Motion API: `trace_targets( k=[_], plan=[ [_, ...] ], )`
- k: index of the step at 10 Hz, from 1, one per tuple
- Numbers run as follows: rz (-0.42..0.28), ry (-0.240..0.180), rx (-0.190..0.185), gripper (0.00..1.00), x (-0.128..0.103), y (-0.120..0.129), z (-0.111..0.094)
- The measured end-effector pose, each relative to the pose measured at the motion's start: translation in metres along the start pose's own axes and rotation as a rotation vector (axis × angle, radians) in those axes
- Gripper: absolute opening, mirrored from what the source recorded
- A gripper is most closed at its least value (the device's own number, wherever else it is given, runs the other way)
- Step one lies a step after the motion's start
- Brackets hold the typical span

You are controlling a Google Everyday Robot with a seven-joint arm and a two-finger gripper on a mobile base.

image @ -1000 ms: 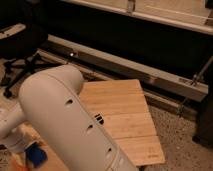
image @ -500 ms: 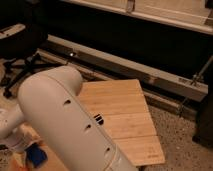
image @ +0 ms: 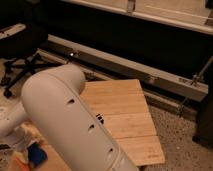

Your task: Place the white sponge in the ceramic cup

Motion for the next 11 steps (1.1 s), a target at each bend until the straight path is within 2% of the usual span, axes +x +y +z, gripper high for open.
trace_targets(
  k=[6, 11],
  plan=[
    [-0.051, -0.005, 0.015, 0.8, -0.002, 0.005, -0.015],
    [-0.087, -0.01, 0.047, 0.8, -0.003, 0.006, -0.009]
  ],
)
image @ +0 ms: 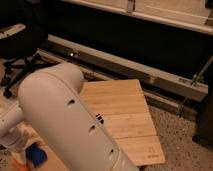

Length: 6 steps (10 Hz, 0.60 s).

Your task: Place the white sponge in the ceramic cup

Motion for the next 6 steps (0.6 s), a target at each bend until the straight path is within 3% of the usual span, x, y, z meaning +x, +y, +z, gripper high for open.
trace_targets(
  k=[6],
  plan=[
    [-0.009, -0.001, 0.013, 0.8, 0.002, -0.001, 0.018]
  ],
)
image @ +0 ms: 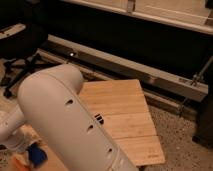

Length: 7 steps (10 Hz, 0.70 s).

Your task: Place the white sponge in the ceramic cup

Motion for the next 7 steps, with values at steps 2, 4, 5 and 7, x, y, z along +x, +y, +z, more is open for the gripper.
trace_targets(
  k=[2, 4, 5, 7],
  plan=[
    [0.006, 0.001, 0.003, 0.8, -0.0004, -0.0013, 0.0035],
    [0.014, 0.001, 0.006, 0.68, -0.0006, -0.0033, 0.0067],
    [0.014, 0.002, 0.006, 0.59, -0.0011, -0.0029, 0.0073],
    [0.008, 0.006, 0.009, 0.37, -0.0028, -0.002, 0.0076]
  ],
)
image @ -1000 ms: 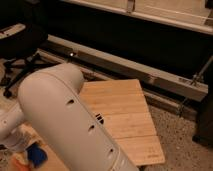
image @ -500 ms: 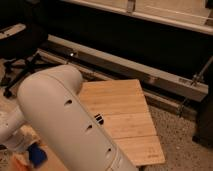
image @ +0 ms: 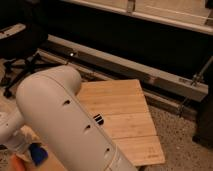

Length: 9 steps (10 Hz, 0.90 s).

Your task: Place the white sponge in the ceramic cup

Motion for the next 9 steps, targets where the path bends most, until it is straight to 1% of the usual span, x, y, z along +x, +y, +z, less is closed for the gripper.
trace_targets(
  k=[1, 2, 4, 6, 7, 8, 9],
  plan=[
    [-0.003, 0.002, 0.001, 0.29, 0.0, 0.0, 0.0],
    [-0.008, 0.005, 0.002, 0.24, -0.001, -0.001, 0.001],
    [-0.016, 0.008, 0.002, 0.24, -0.003, -0.001, 0.001],
    [-0.016, 0.002, -0.001, 0.24, -0.006, -0.001, -0.001],
    [-0.004, -0.018, -0.008, 0.21, -0.007, -0.003, -0.006],
    [0.015, -0.048, -0.015, 0.15, -0.008, -0.007, -0.013],
    [0.044, -0.108, -0.023, 0.05, -0.007, -0.014, -0.029]
  ],
)
